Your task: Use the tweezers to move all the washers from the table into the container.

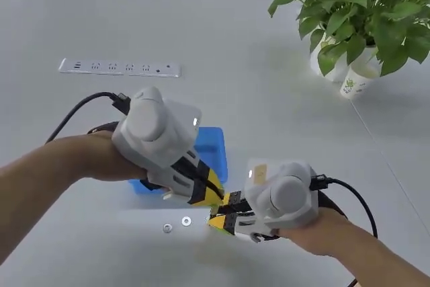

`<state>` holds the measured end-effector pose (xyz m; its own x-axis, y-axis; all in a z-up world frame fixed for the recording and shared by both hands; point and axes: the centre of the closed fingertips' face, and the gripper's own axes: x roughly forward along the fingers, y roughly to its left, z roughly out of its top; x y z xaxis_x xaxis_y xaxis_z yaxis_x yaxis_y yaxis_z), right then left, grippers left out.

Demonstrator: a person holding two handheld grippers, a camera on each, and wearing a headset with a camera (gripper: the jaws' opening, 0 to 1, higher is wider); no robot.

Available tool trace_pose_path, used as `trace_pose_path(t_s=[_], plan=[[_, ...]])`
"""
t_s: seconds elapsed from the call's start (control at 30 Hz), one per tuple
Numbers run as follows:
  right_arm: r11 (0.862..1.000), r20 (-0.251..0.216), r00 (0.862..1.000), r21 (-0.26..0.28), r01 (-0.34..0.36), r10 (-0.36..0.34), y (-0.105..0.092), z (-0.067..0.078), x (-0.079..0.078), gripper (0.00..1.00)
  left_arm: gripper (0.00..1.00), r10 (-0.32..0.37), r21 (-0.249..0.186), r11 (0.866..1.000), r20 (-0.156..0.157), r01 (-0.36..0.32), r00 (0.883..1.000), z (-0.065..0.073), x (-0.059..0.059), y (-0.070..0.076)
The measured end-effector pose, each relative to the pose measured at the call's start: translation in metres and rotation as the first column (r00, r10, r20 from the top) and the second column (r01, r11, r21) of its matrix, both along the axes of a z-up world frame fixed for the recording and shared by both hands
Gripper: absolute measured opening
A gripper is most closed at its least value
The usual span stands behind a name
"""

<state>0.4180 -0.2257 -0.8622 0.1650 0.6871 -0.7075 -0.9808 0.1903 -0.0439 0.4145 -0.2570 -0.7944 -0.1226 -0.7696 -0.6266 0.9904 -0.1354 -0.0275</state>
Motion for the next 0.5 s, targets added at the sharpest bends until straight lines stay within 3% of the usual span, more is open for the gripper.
trace_pose_path(t_s=[0.27,0.5], plan=[[1.0,0.0,1.0,0.015,-0.002,0.002,0.003,0.012,0.001,0.11,0.06,0.007,-0.008,1.0,0.002,-0.007,1.0,0.011,0.001,0.004],[1.0,0.01,1.0,0.029,-0.01,0.009,0.007,0.031,0.004,0.11,0.06,0.014,-0.012,1.0,0.014,-0.014,1.0,0.031,0.003,0.006]])
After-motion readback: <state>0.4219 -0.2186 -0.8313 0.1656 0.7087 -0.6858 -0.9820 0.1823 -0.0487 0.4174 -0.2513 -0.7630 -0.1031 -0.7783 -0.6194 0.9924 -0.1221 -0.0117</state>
